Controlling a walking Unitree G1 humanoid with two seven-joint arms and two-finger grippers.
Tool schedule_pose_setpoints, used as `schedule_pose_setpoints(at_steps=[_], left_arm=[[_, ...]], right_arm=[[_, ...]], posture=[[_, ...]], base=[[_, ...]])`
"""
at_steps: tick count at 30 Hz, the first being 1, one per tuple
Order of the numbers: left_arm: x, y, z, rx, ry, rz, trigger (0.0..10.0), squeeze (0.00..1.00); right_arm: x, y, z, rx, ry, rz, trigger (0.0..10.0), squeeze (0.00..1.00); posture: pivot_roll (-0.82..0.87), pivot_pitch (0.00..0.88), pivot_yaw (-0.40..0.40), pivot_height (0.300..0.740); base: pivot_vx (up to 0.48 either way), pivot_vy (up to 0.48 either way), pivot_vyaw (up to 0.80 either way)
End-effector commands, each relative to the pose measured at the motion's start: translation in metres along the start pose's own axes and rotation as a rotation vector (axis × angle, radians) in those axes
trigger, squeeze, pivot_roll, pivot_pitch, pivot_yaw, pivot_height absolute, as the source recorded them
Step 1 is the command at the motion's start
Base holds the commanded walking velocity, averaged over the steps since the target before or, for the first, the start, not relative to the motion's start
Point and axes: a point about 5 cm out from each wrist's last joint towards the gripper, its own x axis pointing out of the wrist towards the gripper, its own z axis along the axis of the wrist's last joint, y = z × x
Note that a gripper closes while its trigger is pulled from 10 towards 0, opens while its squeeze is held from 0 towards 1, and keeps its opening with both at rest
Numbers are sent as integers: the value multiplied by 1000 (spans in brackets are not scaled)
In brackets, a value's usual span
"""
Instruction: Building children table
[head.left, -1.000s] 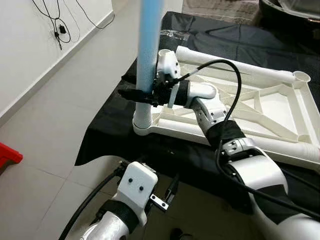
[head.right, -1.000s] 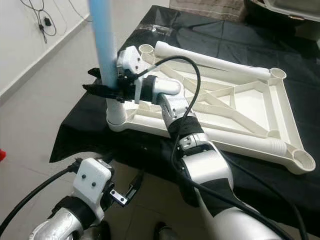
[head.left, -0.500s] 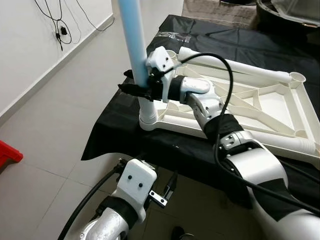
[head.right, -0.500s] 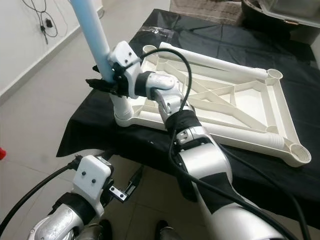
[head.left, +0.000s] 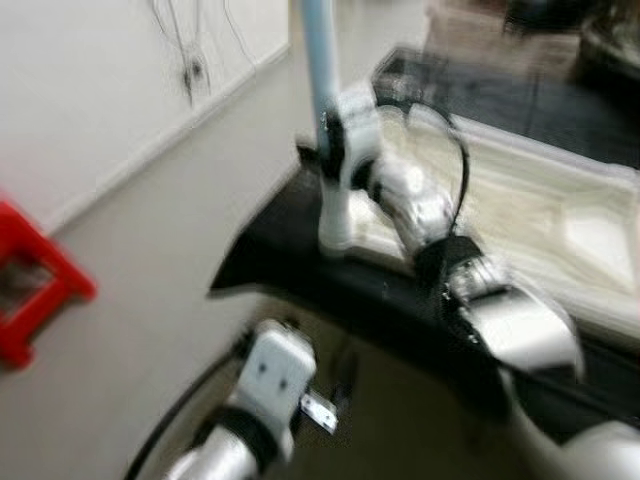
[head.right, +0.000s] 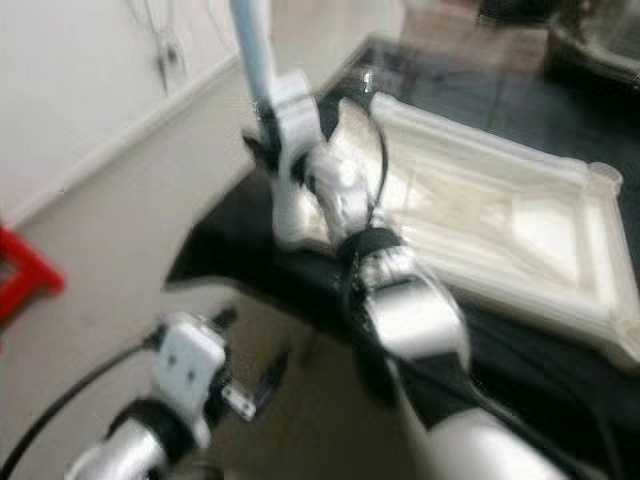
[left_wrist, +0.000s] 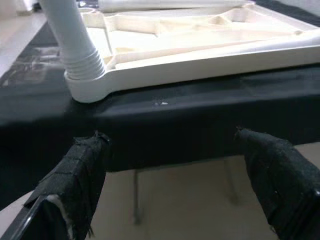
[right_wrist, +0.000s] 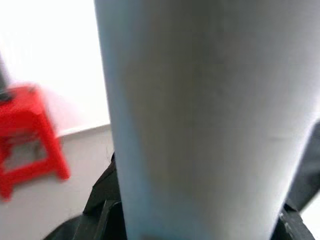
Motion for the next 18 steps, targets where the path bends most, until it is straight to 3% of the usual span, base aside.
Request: schedule_pose_setpoints(at_steps=[1, 7, 18], left_arm=[[-2, -2, -5, -9, 27, -6, 10000, 0], [-2, 0, -6, 0, 29, -7, 10000, 0], [-2, 0, -8, 3, 29, -12, 10000, 0]], right_arm=[[-9, 6, -58, 87, 207, -22, 10000, 0], [-13, -9, -59, 135, 194, -243, 10000, 0], [-13, -8, -63, 211, 163, -398, 10000, 0]], posture=[[239, 241, -84, 740], [241, 240, -83, 740], [244, 226, -81, 740]], base=[[0, 0, 0], [0, 0, 0], [0, 0, 0]])
